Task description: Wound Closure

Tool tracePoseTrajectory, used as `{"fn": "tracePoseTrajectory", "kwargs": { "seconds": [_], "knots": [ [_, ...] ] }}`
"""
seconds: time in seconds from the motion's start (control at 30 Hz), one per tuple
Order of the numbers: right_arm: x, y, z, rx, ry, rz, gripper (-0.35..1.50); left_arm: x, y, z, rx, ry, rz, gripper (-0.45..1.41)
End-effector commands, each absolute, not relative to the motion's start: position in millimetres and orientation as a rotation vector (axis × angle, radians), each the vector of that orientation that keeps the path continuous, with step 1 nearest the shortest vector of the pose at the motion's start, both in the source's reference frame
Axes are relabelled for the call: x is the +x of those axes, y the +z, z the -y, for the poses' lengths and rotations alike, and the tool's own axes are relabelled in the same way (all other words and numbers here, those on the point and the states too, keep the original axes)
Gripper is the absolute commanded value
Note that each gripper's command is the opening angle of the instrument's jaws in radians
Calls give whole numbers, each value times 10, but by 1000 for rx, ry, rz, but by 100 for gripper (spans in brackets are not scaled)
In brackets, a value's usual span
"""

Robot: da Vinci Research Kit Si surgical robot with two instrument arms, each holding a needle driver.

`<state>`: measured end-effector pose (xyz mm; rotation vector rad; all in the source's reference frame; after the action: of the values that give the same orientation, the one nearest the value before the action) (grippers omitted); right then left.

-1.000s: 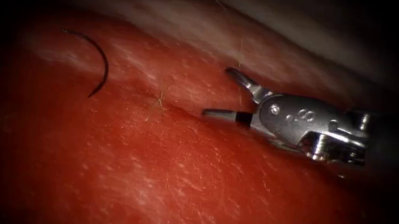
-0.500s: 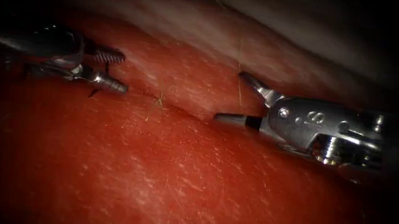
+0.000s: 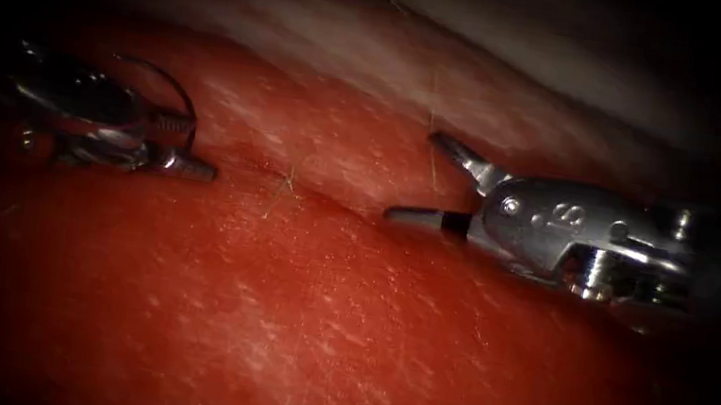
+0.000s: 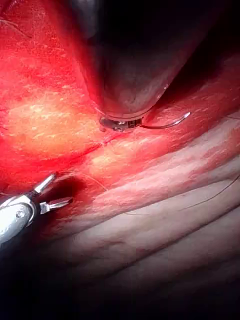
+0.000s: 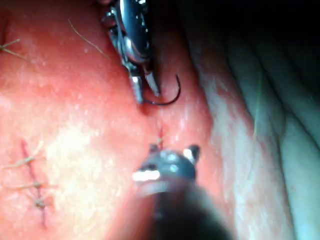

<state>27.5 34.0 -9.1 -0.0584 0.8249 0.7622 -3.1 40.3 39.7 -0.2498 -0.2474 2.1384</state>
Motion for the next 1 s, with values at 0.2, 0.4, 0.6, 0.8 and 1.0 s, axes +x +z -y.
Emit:
{"fn": "tracePoseTrajectory", "kwargs": {
  "seconds": [0.2, 0.4, 0.6, 0.8, 1.0],
  "knots": [
    [285, -89, -344, -60, 761, -830, 145, -32, 435, -389, -184, 2145, 210, 73],
    [286, -89, -344, -61, 762, -830, 145, -30, 446, -387, -170, 2129, 203, 60],
    [286, -89, -344, -59, 760, -832, 145, -29, 445, -387, -178, 2125, 262, 7],
    [286, -90, -343, -50, 755, -835, 145, -34, 431, -394, -222, 2211, 258, -35],
    [285, -101, -344, -5, 849, -849, 133, -54, 398, -399, -297, 2385, 141, -35]
  ]
}}
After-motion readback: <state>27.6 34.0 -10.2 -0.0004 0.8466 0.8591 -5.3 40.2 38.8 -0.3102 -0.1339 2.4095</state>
